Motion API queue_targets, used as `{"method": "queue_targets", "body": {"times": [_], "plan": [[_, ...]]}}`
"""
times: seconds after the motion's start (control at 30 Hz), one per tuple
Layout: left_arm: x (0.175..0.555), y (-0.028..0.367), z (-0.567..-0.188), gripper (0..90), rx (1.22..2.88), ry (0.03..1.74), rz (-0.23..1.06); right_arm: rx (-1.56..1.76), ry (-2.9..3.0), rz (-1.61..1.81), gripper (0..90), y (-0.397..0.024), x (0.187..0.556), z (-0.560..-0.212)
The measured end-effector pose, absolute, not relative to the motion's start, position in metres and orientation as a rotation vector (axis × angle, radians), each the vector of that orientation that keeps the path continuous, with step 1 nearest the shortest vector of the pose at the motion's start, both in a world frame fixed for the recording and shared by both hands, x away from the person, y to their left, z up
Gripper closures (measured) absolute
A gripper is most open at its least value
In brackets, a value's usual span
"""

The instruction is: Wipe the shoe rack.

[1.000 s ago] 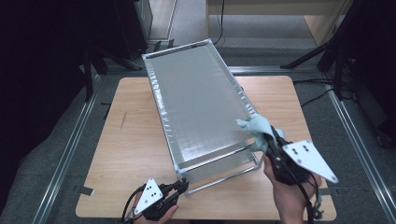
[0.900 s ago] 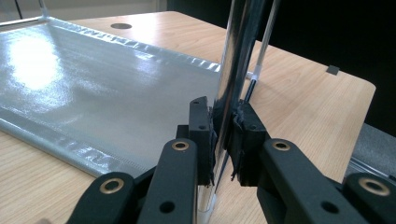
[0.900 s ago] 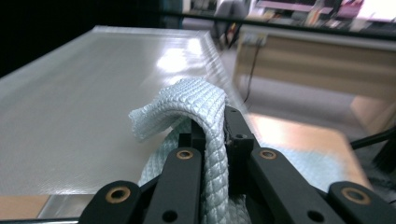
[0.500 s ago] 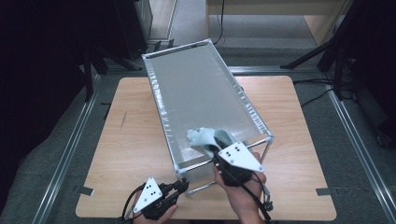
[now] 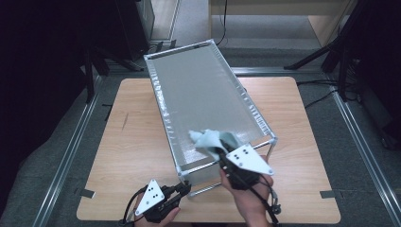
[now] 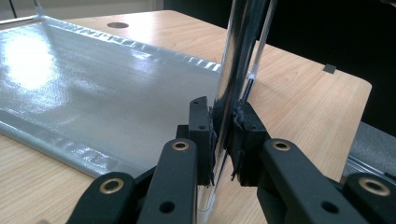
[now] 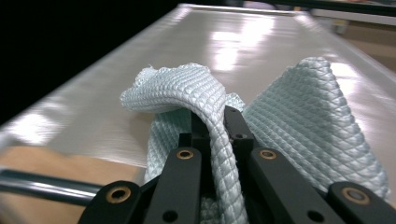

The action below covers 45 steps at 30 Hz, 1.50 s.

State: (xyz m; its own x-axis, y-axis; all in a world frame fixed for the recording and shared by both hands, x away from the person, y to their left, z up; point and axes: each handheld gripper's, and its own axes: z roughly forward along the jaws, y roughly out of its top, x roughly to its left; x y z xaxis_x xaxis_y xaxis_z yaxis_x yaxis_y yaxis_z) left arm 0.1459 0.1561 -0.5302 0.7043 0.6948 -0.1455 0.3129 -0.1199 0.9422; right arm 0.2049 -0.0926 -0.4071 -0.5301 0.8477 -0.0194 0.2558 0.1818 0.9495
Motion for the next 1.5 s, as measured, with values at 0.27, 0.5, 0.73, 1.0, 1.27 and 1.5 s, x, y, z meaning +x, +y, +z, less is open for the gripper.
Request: {"method": "queue_targets", "body": {"times": [0.27,0.5,0.73,1.0,1.27,1.5], "plan": [[0.147,0.158,-0.530,80.4,1.707,0.826,0.394,1.207,1.735,1.292,85.5,-0.160,0.223,-0.403],[0.146,0.157,-0.531,80.3,1.699,0.838,0.392,1.177,1.770,1.299,85.5,-0.141,0.216,-0.405],[0.146,0.158,-0.531,80.4,1.700,0.837,0.397,1.025,1.900,1.332,85.5,-0.078,0.199,-0.410],[0.147,0.159,-0.531,80.4,1.701,0.833,0.400,0.942,1.964,1.365,85.4,-0.061,0.194,-0.410],[0.146,0.160,-0.531,80.4,1.703,0.829,0.401,1.104,1.800,1.280,84.9,-0.133,0.209,-0.405],[0.147,0.168,-0.531,80.3,1.701,0.846,0.410,1.186,1.638,1.289,84.7,-0.195,0.197,-0.397]]}}
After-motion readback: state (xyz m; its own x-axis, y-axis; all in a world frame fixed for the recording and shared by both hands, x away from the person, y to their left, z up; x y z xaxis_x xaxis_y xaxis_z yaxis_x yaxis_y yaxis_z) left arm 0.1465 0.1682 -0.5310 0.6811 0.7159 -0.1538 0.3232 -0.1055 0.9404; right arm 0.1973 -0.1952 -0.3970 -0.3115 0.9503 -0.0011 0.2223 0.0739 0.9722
